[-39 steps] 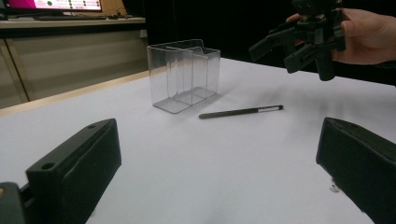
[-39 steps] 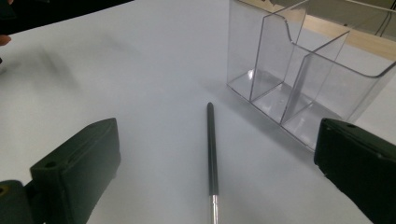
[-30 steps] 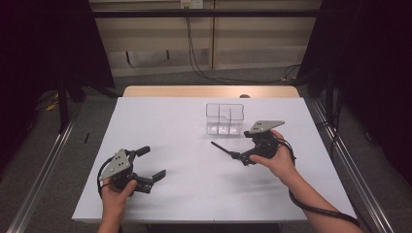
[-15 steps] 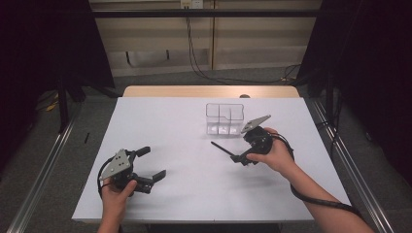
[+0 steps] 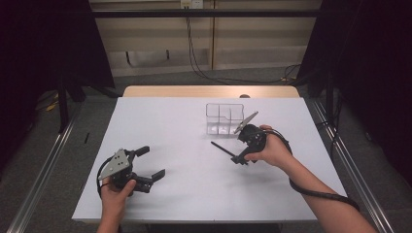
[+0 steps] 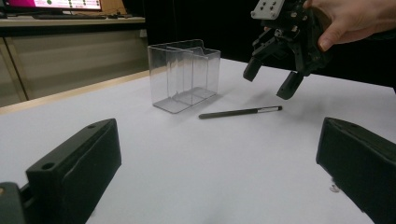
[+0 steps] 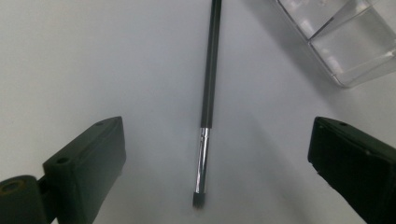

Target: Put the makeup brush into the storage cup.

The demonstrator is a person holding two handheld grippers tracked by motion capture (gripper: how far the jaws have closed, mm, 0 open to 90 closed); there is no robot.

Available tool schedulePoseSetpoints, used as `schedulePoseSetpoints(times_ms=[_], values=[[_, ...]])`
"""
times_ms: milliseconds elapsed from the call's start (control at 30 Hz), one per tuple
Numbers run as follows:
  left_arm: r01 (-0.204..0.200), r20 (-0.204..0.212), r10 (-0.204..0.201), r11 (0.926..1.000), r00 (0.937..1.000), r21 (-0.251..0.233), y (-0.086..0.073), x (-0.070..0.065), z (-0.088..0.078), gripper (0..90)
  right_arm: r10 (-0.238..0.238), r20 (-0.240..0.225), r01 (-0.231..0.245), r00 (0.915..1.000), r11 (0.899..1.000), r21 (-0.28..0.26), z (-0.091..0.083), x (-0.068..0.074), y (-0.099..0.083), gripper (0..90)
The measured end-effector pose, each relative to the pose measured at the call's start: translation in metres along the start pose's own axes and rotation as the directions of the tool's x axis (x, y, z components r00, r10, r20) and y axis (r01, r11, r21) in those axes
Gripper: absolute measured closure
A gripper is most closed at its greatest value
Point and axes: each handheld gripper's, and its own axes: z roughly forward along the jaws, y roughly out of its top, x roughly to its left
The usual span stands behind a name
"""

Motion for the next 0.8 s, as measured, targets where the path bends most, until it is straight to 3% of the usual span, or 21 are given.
schedulePoseSetpoints(times_ms=[100,200,233,267,367,533,800], values=[[0.001,-0.002,-0.001,1.0,1.0,0.001,0.0,0.0,0.0,0.0,0.012,0.005,-0.012,0.9999,1.0,0.014,0.0,-0.001,0.003,7.1],[0.003,0.0,-0.003,1.0,1.0,-0.003,0.001,0.0,0.0,0.0,0.005,0.003,-0.005,1.0,0.999,0.036,0.001,-0.003,0.008,18.8],[0.0,0.0,0.0,1.0,1.0,-0.004,0.001,0.0,0.001,0.0,0.005,0.003,-0.005,1.0,0.999,0.036,0.001,-0.003,0.008,18.8],[0.003,0.002,-0.003,1.0,1.0,-0.004,0.001,0.0,0.001,0.0,-0.001,-0.01,0.002,0.9999,0.999,0.051,0.002,-0.005,0.008,26.9],[0.009,0.003,-0.009,0.9999,1.0,-0.004,0.0,0.001,0.001,0.0,0.018,-0.02,-0.017,0.9996,0.998,0.062,0.004,-0.006,0.008,30.4],[0.013,-0.002,-0.013,0.9999,0.9999,-0.001,0.0,0.002,0.0,0.0,0.052,-0.064,-0.046,0.9966,0.993,0.106,0.013,-0.008,0.005,48.4],[0.012,0.001,-0.012,0.9999,0.9999,0.002,-0.001,0.003,0.0,0.0,0.034,-0.059,-0.027,0.9977,0.993,0.116,0.017,-0.01,0.007,57.2]])
